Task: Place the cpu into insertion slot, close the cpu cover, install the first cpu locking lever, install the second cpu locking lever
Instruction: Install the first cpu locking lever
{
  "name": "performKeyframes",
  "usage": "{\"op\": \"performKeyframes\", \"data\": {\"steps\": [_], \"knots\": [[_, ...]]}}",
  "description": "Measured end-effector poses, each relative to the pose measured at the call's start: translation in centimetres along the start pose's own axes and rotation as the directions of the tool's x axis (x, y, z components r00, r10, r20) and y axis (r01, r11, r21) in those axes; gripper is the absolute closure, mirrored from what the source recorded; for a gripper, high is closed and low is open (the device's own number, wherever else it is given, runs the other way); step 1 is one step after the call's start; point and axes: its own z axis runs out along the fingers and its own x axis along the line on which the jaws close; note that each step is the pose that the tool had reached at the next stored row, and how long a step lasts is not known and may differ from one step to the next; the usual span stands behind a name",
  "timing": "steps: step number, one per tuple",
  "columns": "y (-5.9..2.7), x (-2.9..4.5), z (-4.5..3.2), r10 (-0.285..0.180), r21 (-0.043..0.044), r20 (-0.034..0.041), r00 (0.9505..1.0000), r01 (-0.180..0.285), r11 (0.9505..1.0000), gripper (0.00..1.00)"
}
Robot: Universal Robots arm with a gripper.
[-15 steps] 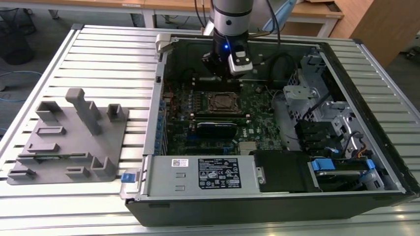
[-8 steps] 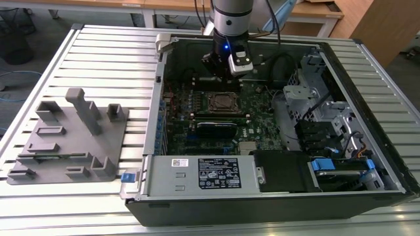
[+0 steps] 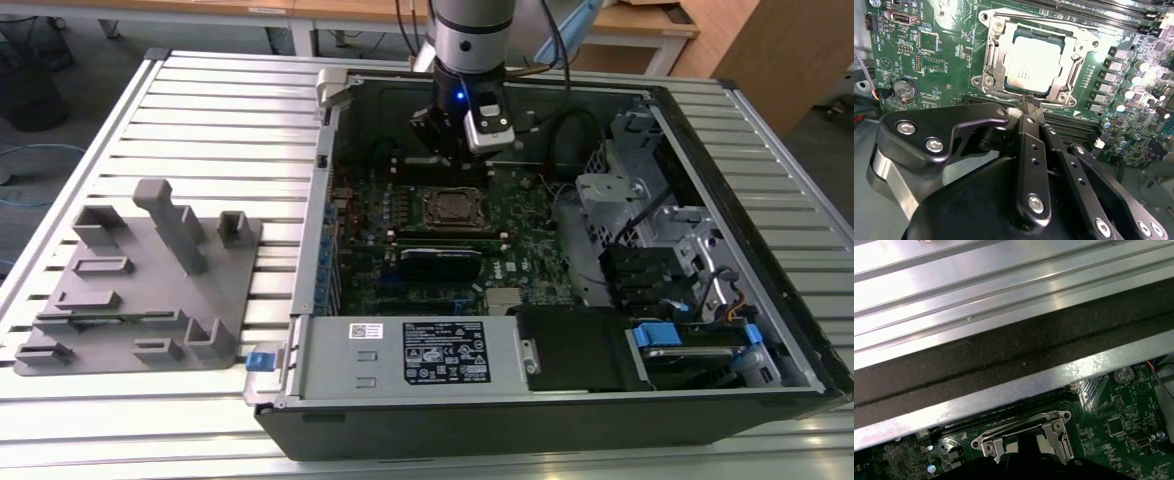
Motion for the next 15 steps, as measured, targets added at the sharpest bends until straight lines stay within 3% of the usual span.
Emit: {"op": "performKeyframes", "data": {"steps": [3, 5, 7, 9, 11, 15], "knots": [[-0.04, -0.01, 0.01, 0.0, 0.002, 0.0006, 1.0, 0.0, 1.0, 0.89], [-0.08, -0.02, 0.01, -0.001, 0.0125, -0.001, 1.0, 0.001, 0.9999, 0.89], [-0.1, -0.02, 0.02, -0.001, 0.03, -0.0066, 1.0, 0.001, 0.9995, 0.89], [-0.12, -0.03, 0.02, -0.002, 0.0535, -0.0131, 0.9999, 0.003, 0.9986, 0.89], [-0.13, -0.04, 0.04, -0.003, 0.0727, -0.0138, 0.9999, 0.004, 0.9973, 0.89], [-0.28, -0.07, 0.22, -0.012, 0.0753, -0.0135, 0.9998, 0.013, 0.9971, 0.89]]}}
